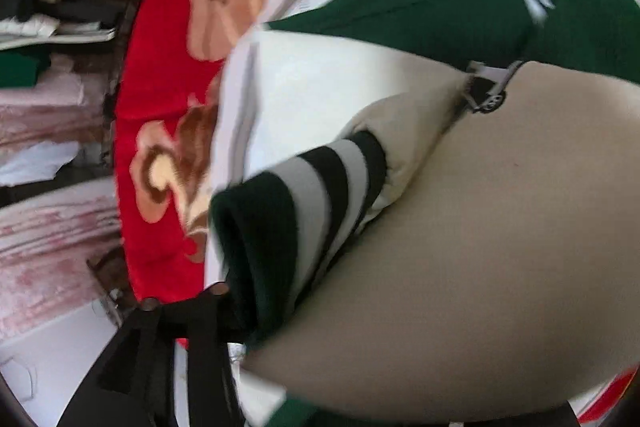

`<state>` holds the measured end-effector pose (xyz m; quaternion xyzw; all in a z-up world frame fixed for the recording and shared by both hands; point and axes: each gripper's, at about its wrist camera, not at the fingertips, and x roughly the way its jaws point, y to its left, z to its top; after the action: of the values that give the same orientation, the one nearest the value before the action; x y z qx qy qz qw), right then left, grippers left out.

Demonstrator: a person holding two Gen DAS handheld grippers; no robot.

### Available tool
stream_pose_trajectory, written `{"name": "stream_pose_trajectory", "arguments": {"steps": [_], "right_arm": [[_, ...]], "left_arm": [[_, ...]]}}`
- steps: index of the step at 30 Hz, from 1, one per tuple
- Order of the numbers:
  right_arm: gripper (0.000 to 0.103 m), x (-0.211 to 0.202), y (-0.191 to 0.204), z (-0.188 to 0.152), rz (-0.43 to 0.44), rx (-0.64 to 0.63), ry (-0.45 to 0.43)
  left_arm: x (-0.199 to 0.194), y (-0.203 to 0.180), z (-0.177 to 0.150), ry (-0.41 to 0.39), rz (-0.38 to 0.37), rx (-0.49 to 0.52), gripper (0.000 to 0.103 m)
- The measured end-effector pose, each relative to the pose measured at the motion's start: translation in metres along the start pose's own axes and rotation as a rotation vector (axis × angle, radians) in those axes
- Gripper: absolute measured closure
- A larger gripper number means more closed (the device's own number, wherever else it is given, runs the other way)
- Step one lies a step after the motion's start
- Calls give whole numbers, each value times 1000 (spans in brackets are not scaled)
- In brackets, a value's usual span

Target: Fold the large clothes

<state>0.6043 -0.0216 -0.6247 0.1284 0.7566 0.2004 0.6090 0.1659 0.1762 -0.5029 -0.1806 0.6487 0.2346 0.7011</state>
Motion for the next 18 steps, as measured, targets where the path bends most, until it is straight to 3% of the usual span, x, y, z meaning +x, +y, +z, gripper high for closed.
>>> {"name": "stream_pose_trajectory", "arguments": {"steps": [3, 4, 5, 7, 8, 10, 11, 13, 15, 18], "right_arm": [[40, -15, 4, 0, 257, -59, 16], [31, -28, 3, -2, 317, -104, -4], [23, -41, -1, -5, 310, -128, -45], [21, -66, -22, -14, 259, -151, -123], [21, -79, -43, -19, 181, -142, -171], [17, -94, -91, -28, 53, -108, -261], [11, -94, -111, -30, 12, -86, -277], [11, -84, -152, -29, -44, -43, -280], [11, -54, -188, -20, 1, -9, -241], [10, -4, -209, -1, 95, 28, -177]], "left_arm": [[4, 24, 0, 6, 83, -52, 12], [7, 30, -1, 9, 119, -62, 12], [9, 35, 0, 14, 160, -66, 12], [18, 40, 0, 26, 267, -54, 12], [24, 41, -2, 34, 298, -48, 12], [32, 40, -6, 54, 310, -46, 12], [34, 39, -5, 56, 316, -46, 12], [37, 30, -4, 52, 342, -27, 12], [42, 26, 6, 43, 375, -8, 12], [45, 18, 13, 25, 424, 12, 12]]}}
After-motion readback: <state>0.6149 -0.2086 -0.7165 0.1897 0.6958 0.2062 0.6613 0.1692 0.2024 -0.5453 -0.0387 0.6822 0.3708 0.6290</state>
